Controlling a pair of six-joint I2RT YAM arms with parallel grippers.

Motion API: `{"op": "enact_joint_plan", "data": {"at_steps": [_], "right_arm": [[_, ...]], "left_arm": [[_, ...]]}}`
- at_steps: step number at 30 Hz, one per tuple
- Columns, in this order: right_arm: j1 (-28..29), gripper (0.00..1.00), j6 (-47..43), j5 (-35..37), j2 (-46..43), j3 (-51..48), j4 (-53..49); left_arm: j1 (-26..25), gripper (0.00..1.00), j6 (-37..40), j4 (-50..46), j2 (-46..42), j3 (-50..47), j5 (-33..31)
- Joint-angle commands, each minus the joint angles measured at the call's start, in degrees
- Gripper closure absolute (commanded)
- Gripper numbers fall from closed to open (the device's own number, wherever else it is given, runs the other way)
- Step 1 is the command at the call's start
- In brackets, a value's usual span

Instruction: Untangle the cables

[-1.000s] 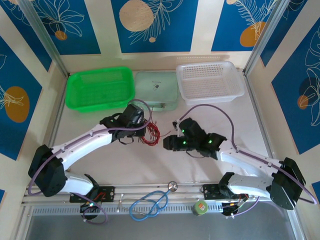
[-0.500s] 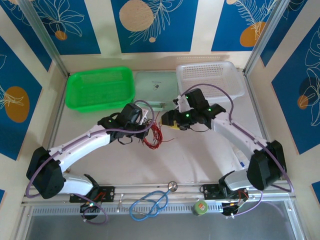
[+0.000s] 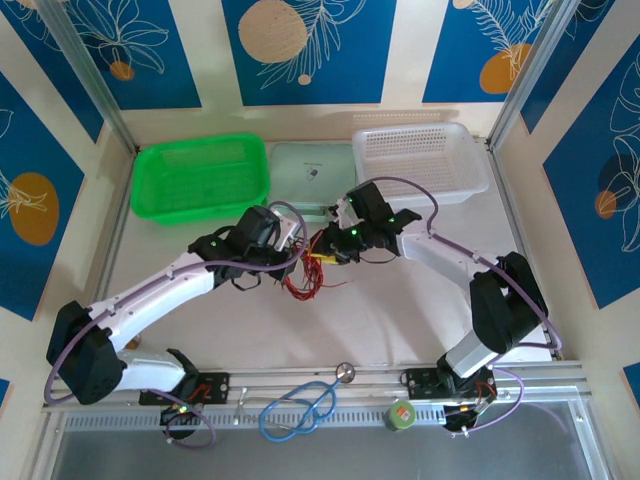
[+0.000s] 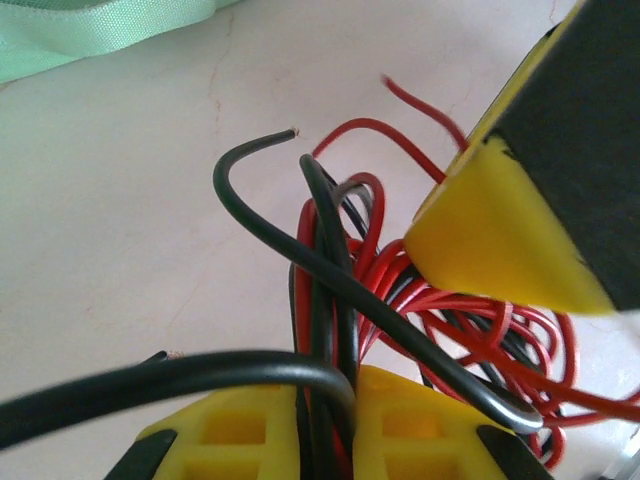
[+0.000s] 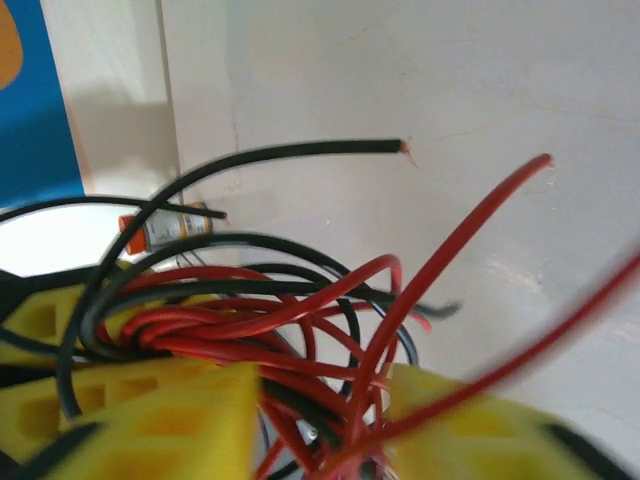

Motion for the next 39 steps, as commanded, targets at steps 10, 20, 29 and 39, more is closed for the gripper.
{"op": "enact_joint_plan", "data": {"at_steps": [10,20,29,39], "right_arm": [[5.81,1.00,0.26,18.06,-11.05,-4.83,-3.37],[14.17,1.00,1.90,28.06,-17.97,-15.31,4.19],[21.25,1.00,0.48,34.17,-15.08,-17.75,9.03],[16.91,0.57,-4.06,30.75,-13.95,-8.69,-6.95]], "left_arm": [[0.21,1.00,-4.64,-2.16,0.01,1.71,-8.34],[0.57,1.00,-18.11,3.32,6.86,1.03,-9.81],[0.56,1.00,-26.85,16.48,6.64,-6.08,-3.63],[0.56,1.00,-23.62,20.88,2.72,-11.63,-2.24]]}}
